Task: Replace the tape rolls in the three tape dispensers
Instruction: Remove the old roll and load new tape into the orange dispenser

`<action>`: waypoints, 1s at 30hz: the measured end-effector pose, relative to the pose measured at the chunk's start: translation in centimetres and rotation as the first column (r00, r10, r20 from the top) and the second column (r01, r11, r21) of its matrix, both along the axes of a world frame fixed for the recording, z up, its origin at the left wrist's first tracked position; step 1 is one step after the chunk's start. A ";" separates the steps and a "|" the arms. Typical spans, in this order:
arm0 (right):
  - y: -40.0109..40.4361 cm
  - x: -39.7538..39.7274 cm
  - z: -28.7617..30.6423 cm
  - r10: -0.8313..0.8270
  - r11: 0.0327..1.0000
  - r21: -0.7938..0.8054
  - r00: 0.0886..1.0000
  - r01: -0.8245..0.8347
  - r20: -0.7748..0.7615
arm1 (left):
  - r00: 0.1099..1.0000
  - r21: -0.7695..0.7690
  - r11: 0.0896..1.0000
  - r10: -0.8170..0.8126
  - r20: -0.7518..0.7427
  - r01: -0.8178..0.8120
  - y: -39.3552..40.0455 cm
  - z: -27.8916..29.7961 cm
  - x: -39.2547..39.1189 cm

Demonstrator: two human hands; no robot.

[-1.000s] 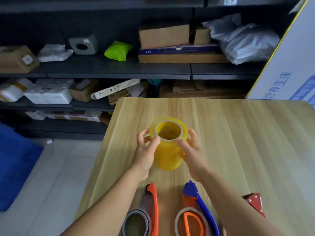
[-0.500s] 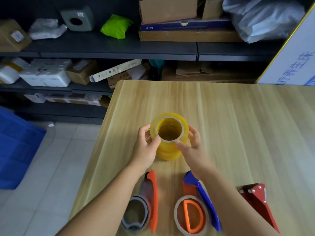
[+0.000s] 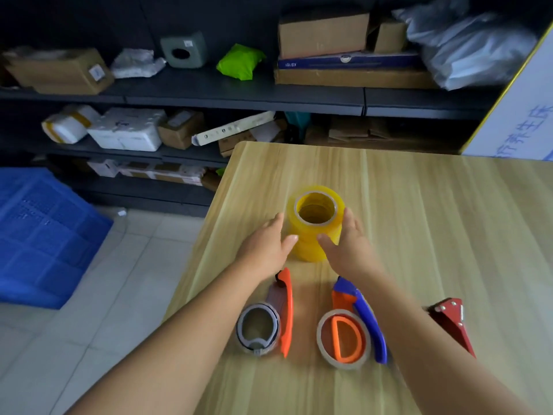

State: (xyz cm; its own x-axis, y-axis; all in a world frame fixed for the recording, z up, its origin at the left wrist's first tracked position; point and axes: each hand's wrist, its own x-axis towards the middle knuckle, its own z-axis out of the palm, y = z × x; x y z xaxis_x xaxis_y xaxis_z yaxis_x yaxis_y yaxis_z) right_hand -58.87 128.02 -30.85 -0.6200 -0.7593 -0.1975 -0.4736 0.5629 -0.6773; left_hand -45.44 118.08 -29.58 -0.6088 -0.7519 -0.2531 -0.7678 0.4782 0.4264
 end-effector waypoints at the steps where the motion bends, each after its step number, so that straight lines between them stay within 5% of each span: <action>1: 0.6 0.7 0.1 0.025 1.000 -0.006 0.999 -0.026 -0.037 | 0.999 -0.014 0.999 -0.044 0.021 0.044 0.4 0.0 1.1; 6: 3.9 5.7 -0.1 0.178 0.984 0.029 0.962 -0.176 -0.205 | 0.987 0.040 0.987 -0.157 0.044 0.155 2.6 -1.0 7.3; 13: 7.1 13.6 -2.7 0.410 0.906 0.195 0.894 -0.377 -0.179 | 0.956 0.157 0.966 -0.234 0.176 0.207 5.5 -4.7 13.5; 23: 9.3 16.4 -4.5 0.288 0.937 0.290 0.905 -0.197 -0.313 | 0.975 0.086 0.976 -0.206 0.082 0.199 8.3 -6.1 12.6; 30: 10.2 16.1 -4.9 0.386 0.900 0.340 0.859 -0.272 -0.335 | 0.993 0.365 0.923 -0.114 -0.044 0.122 8.1 -6.4 12.8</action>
State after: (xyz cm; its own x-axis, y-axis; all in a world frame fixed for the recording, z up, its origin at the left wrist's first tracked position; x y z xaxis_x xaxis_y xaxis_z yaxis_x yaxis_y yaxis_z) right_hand -42.73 138.19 -35.78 -0.4114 -0.8836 -0.2236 -0.8536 0.4595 -0.2454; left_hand -32.59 126.17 -36.01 -0.6956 -0.5316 -0.4832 -0.7042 0.3716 0.6050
